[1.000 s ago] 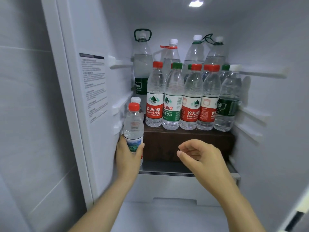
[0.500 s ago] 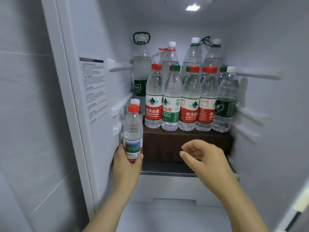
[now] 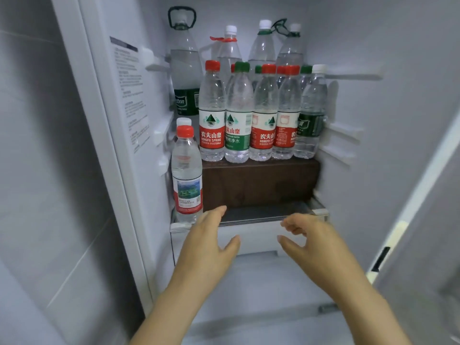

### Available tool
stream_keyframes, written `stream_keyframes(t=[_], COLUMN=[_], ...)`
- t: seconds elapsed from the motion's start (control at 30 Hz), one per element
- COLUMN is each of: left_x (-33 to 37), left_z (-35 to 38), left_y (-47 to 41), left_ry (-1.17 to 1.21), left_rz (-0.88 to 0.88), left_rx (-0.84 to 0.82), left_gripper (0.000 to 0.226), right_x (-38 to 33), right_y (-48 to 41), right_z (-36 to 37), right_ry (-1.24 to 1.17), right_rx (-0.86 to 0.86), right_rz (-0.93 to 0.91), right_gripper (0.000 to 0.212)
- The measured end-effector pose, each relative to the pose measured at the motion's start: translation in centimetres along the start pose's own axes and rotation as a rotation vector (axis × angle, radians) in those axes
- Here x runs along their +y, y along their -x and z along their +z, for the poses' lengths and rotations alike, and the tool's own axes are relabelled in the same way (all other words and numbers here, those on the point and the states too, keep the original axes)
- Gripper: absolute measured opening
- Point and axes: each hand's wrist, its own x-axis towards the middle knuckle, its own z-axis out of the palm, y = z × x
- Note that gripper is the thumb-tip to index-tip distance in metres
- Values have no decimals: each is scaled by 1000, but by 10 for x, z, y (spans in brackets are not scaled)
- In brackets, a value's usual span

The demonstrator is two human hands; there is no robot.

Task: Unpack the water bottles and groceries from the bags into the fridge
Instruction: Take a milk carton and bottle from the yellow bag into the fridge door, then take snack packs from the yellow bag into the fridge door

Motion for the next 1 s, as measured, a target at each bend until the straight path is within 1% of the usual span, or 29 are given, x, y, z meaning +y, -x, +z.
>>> stream_keyframes(t=[0.1, 0.2, 0.4, 0.5, 0.57, 0.67, 0.77, 1.0], left_x=[-1, -1, 15, 33, 47, 74, 110, 199], left_z=[10, 28, 72, 93, 106, 121, 138, 173], left_y=[15, 33, 76, 102, 120, 145, 174, 273], left_ry=[-72, -70, -15, 2, -1, 11, 33, 105], left_rz=[87, 141, 201, 251, 302, 373, 419, 589], left_rx=[-137, -281, -521, -627, -690, -754, -802, -982], left_gripper=[59, 58, 56, 54, 54, 53, 49, 51], right_x=[9, 19, 44, 55, 63, 77, 89, 105], right_y=[32, 71, 147, 187, 216, 259, 305, 428], right_z=[6, 11, 5, -5, -16, -38, -65, -129], right_ry=[51, 77, 127, 127, 126, 158, 179, 217], right_rx=[-7, -38, -65, -45, -19, 2, 59, 185], right_rz=[87, 208, 434, 539, 606, 690, 758, 936], right_gripper=[32, 36, 35, 34, 32, 36, 37, 35])
